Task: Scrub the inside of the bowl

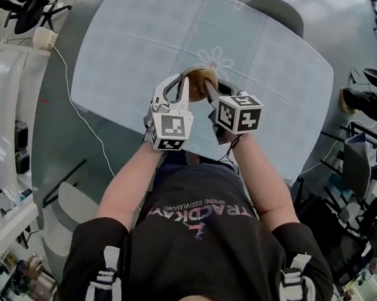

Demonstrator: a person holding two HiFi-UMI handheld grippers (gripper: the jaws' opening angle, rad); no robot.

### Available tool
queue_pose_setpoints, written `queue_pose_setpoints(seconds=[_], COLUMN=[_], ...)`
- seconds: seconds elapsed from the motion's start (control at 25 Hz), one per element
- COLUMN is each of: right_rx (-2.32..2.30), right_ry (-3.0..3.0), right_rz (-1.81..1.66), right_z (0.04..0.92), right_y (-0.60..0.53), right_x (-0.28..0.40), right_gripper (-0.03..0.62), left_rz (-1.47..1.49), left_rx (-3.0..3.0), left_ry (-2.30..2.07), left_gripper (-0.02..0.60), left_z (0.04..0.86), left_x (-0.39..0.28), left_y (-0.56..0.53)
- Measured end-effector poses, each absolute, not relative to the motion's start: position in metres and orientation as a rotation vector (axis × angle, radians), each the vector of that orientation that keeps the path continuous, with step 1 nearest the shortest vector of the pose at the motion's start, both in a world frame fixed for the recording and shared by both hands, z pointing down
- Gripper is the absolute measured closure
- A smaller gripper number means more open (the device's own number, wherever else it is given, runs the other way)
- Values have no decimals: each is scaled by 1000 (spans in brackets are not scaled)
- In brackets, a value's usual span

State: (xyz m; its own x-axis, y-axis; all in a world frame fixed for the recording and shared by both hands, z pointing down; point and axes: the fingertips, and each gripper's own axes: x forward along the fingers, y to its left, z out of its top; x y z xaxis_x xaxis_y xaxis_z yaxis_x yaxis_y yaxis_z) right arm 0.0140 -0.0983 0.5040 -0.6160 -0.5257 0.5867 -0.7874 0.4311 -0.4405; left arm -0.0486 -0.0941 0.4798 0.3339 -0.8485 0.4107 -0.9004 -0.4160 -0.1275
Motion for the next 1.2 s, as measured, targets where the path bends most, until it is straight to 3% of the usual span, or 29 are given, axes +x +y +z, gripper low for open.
queue_pose_setpoints(seconds=[0.32, 0.6, 0.8, 1.2], right_rx=[1265, 1270, 1260, 1025], right_ry=[-2178, -2156, -2204, -2228], right_rz=[1672, 1719, 1461, 378], right_z=[520, 525, 522, 498], right_y=[-71, -63, -69, -78], right_x=[22, 24, 30, 16], right_gripper=[562, 562, 562, 562], left_rz=[524, 541, 565, 736], left_rx=[2455, 2466, 2467, 2550], left_ry=[-1746, -1710, -1655, -1491], left_gripper=[549, 549, 549, 549], left_z=[454, 456, 462, 481], left_x=[-54, -54, -51, -40], left_y=[-91, -88, -87, -74])
